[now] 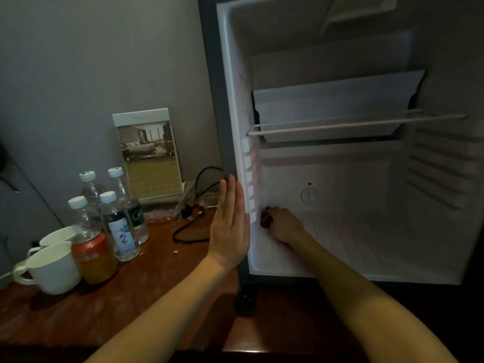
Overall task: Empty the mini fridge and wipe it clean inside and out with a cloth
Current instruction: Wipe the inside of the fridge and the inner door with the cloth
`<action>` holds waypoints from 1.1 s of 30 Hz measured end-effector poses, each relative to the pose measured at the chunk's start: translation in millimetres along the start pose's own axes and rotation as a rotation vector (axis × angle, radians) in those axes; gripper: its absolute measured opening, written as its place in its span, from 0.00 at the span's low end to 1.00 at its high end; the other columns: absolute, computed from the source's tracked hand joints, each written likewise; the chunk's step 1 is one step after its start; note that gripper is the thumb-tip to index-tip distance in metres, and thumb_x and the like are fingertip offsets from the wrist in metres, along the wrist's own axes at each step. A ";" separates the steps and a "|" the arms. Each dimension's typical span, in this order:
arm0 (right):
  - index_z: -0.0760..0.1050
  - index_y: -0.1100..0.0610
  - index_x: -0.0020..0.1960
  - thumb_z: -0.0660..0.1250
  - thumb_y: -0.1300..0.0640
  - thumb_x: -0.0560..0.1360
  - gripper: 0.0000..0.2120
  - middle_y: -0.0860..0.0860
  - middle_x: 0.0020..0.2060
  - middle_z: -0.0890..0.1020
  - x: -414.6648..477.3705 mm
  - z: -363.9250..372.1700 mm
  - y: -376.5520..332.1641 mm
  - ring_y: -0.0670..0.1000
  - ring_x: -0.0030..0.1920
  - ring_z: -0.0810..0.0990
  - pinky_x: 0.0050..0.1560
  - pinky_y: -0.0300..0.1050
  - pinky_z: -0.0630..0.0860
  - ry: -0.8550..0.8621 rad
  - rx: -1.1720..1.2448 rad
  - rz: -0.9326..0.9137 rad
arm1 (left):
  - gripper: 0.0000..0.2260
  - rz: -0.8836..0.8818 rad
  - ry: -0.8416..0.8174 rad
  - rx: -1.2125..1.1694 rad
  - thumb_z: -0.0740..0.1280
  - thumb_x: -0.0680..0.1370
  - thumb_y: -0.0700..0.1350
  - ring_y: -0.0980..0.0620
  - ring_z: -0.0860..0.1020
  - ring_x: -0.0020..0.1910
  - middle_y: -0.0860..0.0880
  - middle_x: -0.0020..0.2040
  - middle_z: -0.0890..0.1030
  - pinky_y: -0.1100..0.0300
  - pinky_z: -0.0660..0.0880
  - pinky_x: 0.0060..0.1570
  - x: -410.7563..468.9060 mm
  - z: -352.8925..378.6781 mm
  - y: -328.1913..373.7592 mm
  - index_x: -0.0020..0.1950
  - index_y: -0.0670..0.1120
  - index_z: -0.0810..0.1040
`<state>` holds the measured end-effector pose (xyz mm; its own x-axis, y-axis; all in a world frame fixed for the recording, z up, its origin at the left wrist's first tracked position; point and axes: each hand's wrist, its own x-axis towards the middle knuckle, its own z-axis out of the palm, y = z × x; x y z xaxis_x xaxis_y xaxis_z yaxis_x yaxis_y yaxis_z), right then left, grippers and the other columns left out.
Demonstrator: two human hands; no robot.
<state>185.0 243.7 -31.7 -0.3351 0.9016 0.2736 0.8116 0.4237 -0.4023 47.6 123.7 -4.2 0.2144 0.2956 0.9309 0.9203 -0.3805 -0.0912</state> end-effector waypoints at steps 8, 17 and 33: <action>0.78 0.53 0.60 0.58 0.54 0.80 0.13 0.51 0.58 0.80 -21.0 4.2 -7.8 0.52 0.55 0.78 0.55 0.44 0.74 0.066 0.006 -0.021 | 0.25 0.006 0.049 -0.037 0.45 0.84 0.42 0.44 0.41 0.78 0.46 0.79 0.37 0.53 0.46 0.77 -0.6 0.6 2.3 0.78 0.40 0.37; 0.78 0.47 0.61 0.59 0.59 0.80 0.15 0.46 0.57 0.80 -106.9 -12.5 -26.5 0.48 0.54 0.78 0.54 0.44 0.76 0.022 -0.021 -0.162 | 0.33 0.046 -0.198 0.076 0.56 0.73 0.33 0.44 0.48 0.78 0.39 0.78 0.54 0.55 0.46 0.77 -23.4 -38.2 0.4 0.78 0.36 0.48; 0.76 0.58 0.62 0.66 0.61 0.77 0.13 0.55 0.62 0.76 -58.2 -220.9 -199.3 0.51 0.63 0.75 0.63 0.44 0.74 1.019 0.390 -0.644 | 0.31 -0.104 -0.079 -0.227 0.58 0.77 0.33 0.50 0.49 0.78 0.44 0.79 0.50 0.61 0.48 0.76 43.9 -100.8 -6.3 0.78 0.39 0.51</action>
<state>148.5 87.5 225.6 0.0446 0.1213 0.9916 0.3870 0.9130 -0.1291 18.3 50.7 72.9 0.1556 0.4079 0.8997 0.8439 -0.5283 0.0936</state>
